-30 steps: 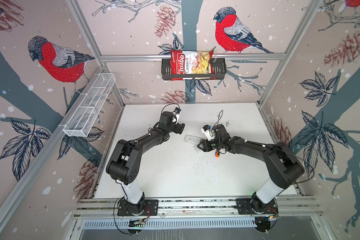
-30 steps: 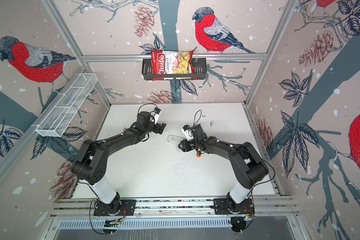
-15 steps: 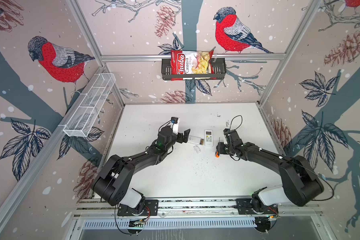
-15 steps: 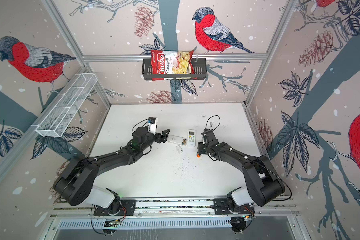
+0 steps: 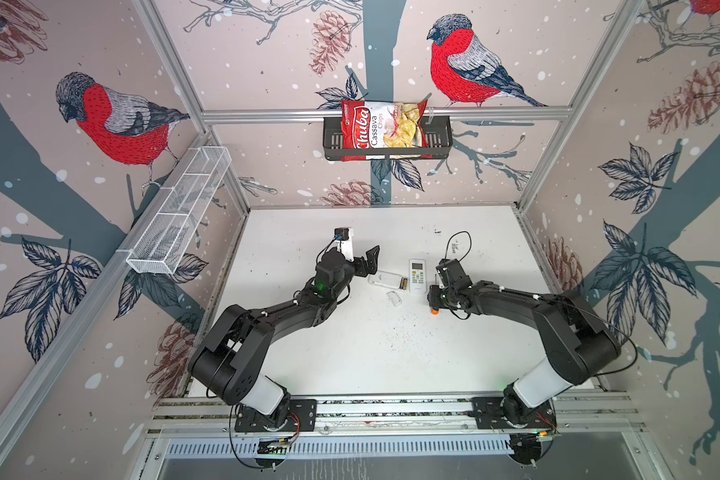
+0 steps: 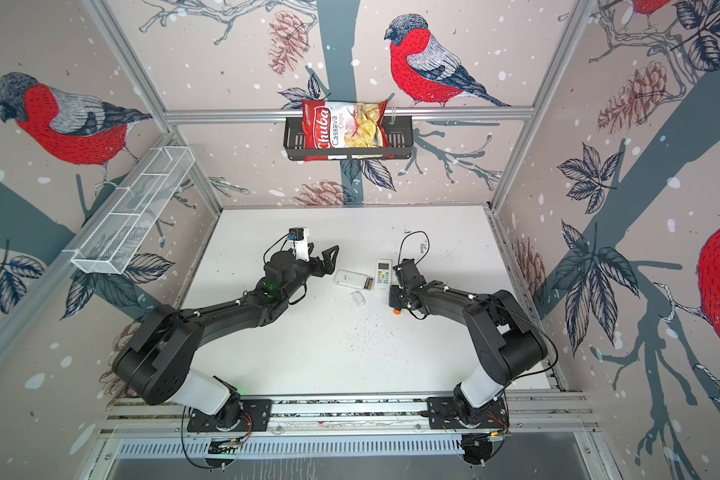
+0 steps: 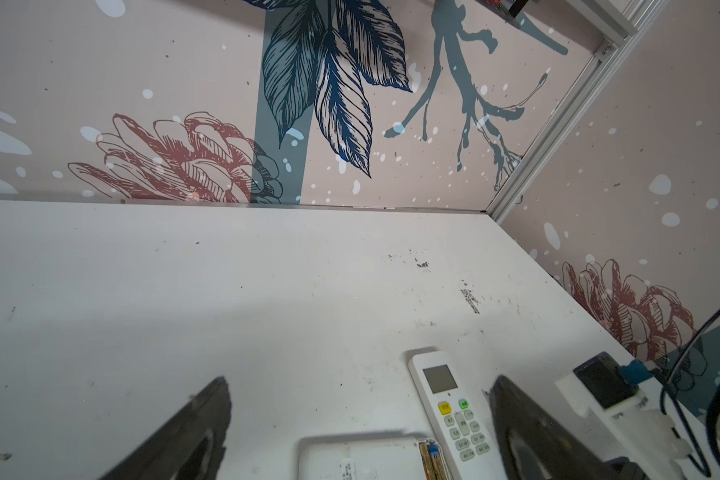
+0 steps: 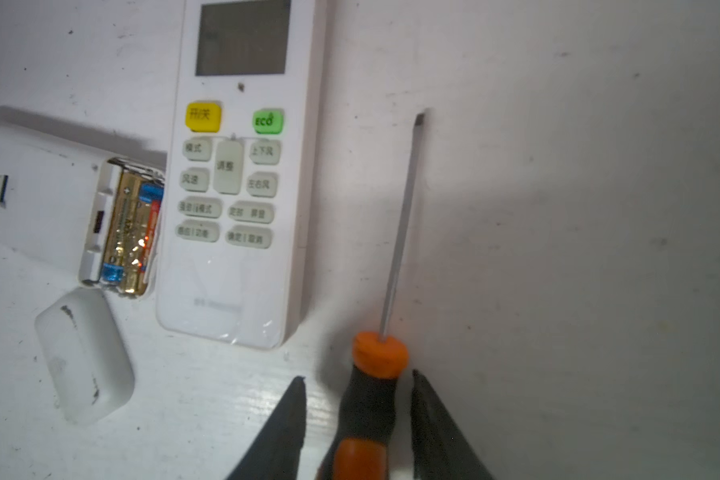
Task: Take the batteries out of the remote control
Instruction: 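Grasp the orange-handled screwdriver with the right gripper while the left arm lifts away, then lift the screwdriver with the right gripper toward the left gripper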
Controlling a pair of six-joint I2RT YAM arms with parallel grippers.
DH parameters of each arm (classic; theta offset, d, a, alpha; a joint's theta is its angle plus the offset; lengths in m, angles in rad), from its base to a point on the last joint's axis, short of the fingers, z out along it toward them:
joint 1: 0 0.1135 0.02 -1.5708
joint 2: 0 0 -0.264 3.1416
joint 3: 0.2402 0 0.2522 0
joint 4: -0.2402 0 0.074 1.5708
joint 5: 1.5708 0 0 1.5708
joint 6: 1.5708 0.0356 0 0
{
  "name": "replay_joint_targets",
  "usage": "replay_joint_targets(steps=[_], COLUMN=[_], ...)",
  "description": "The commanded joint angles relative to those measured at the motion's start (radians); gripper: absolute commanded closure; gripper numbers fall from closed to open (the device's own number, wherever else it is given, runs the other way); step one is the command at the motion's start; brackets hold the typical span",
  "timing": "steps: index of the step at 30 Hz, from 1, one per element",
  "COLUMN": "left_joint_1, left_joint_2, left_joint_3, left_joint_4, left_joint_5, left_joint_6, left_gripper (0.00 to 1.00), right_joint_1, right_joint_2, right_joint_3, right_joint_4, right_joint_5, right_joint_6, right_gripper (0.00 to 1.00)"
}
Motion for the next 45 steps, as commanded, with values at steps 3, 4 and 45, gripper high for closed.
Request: replay_joint_targets(steps=[3, 4, 45], left_joint_1=[0.015, 0.022, 0.082], left_joint_2=[0.015, 0.014, -0.023], left_joint_3=[0.044, 0.049, -0.319], left_joint_4=[0.053, 0.047, 0.662], left_joint_5=[-0.020, -0.011, 0.477], left_joint_6=[-0.074, -0.090, -0.452], left_gripper=[0.04, 0.04, 0.28], right_joint_1=[0.015, 0.022, 0.034], right_joint_2=[0.011, 0.008, -0.011], right_joint_3=[0.004, 0.003, 0.251], right_joint_4=[-0.046, -0.049, 0.183], right_joint_5=[0.000, 0.002, -0.778], right_joint_6=[0.049, 0.055, -0.426], right_gripper=[0.76, 0.80, 1.00])
